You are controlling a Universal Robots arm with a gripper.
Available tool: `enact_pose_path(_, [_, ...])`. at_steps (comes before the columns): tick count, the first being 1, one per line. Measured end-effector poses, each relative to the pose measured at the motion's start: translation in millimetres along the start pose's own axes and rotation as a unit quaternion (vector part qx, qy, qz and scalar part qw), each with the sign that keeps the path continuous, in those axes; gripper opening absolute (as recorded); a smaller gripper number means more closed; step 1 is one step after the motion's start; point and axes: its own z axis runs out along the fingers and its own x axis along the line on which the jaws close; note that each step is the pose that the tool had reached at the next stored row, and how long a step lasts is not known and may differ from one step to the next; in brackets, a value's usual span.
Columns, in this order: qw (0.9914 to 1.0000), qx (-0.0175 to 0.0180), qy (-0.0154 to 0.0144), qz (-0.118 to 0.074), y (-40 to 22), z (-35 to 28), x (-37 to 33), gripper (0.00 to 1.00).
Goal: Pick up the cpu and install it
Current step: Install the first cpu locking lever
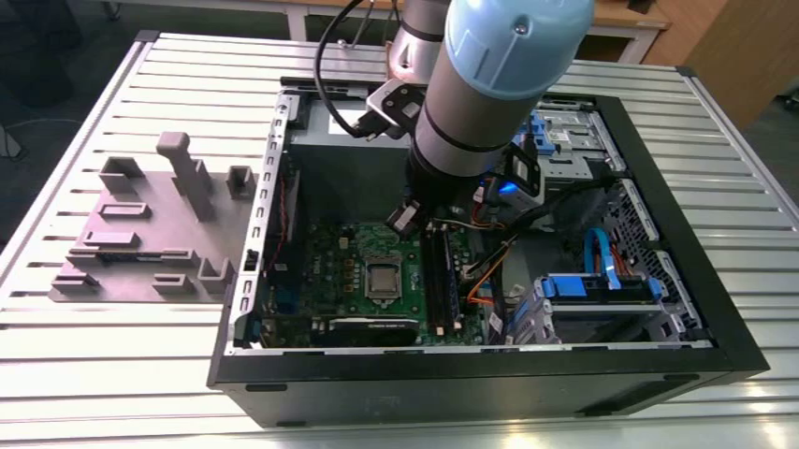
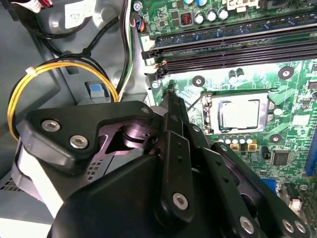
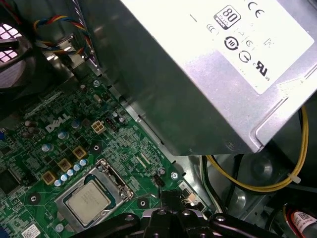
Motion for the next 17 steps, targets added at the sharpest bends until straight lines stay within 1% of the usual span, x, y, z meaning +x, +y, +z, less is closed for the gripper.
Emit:
enact_pose_path(13, [1.00000, 0.0001, 0.0001, 0.000, -1.8, -1.5, 2.1, 0.11])
enact_pose_path(15, [1.00000, 0.0007, 0.0007, 0.000, -1.8, -1.7, 2.2, 0.11])
enact_pose_path(17, [0.99999, 0.0028, 0.0033, 0.000, -1.7, -1.8, 2.3, 0.11])
